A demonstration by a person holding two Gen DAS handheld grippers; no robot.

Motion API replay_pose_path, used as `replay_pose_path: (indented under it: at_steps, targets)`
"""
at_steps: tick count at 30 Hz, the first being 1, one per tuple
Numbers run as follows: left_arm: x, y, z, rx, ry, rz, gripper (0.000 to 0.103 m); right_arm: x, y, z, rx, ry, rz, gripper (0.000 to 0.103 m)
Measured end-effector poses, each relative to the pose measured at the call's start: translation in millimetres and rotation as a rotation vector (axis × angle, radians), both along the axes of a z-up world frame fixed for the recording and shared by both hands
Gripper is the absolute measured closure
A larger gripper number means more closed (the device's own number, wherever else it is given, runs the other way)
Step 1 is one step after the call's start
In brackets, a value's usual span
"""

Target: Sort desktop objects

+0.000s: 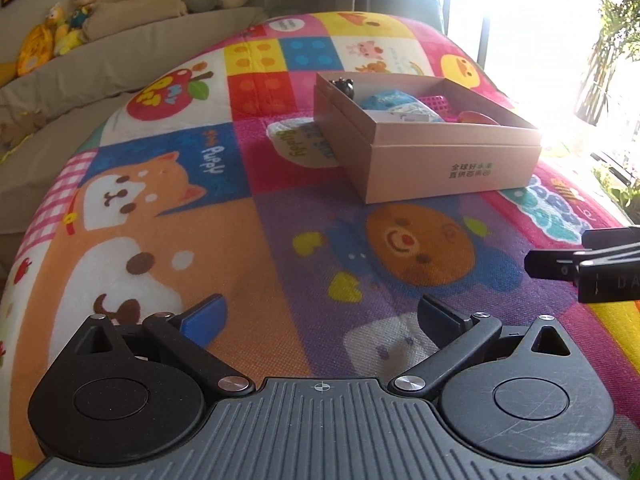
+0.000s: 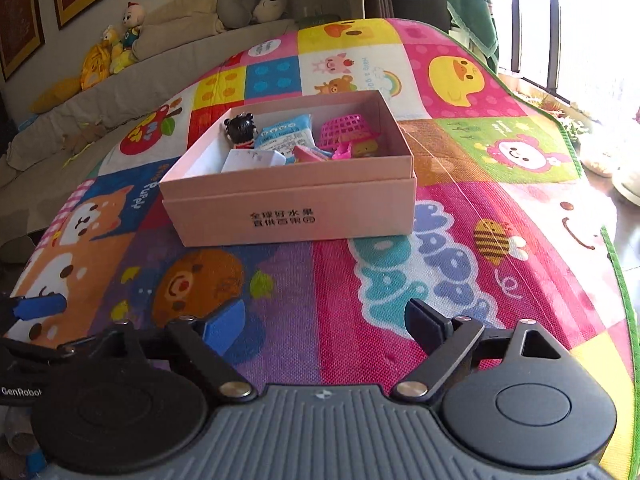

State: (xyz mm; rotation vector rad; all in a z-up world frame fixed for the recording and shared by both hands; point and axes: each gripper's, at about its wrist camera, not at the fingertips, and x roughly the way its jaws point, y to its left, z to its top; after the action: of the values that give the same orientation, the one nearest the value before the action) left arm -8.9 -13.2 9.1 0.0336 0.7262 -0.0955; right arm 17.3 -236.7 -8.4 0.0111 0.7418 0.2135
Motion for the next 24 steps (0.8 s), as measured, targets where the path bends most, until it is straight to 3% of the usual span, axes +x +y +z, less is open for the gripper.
replay_pose_path:
  at_steps: [2,7,15,24]
  targets:
    - [3.9,-3.0,-1.7,0.019,0.006,0.005,0.0,-5.6,5.9,-7.1,-0.041,-0.005,0.009,0.0]
    - [13.6,-2.8,-3.0,0.017,0.009,0.04,0.0,1.4,11.9,-11.6,-0.095,0.009,0.006,0.0]
    - [16.7,-2.8,-3.1,0.014,0.009,0.04,0.0,0.9,10.5,-17.0,-0.069,-0.05,-0.001,0.0]
    - [16.2,-2.0,-3.4,0.013,0.009,0.039,0.0,1.3,8.7,-17.5,-0.069,-0.052,-0.001,0.0]
